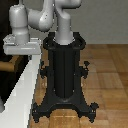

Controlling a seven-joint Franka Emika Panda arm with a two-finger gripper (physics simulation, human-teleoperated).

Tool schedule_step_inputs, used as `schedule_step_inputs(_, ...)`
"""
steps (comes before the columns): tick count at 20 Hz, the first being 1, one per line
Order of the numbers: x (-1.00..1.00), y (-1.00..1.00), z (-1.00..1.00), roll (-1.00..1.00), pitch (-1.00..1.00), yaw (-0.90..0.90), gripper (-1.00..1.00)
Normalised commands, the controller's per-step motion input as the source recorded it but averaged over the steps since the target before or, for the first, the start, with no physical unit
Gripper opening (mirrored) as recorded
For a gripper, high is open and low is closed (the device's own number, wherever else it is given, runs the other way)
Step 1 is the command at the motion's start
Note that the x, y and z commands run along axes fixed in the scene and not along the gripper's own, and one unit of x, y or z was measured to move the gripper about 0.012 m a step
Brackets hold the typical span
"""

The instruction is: Open the door by pressing down and pulling on the handle.

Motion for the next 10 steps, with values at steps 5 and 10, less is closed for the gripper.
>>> schedule_step_inputs(5,0.0,0.0,0.0,0.0,0.0,0.0,-1.0)
schedule_step_inputs(10,0.0,0.0,-0.4,0.0,-0.06,0.0,-1.0)
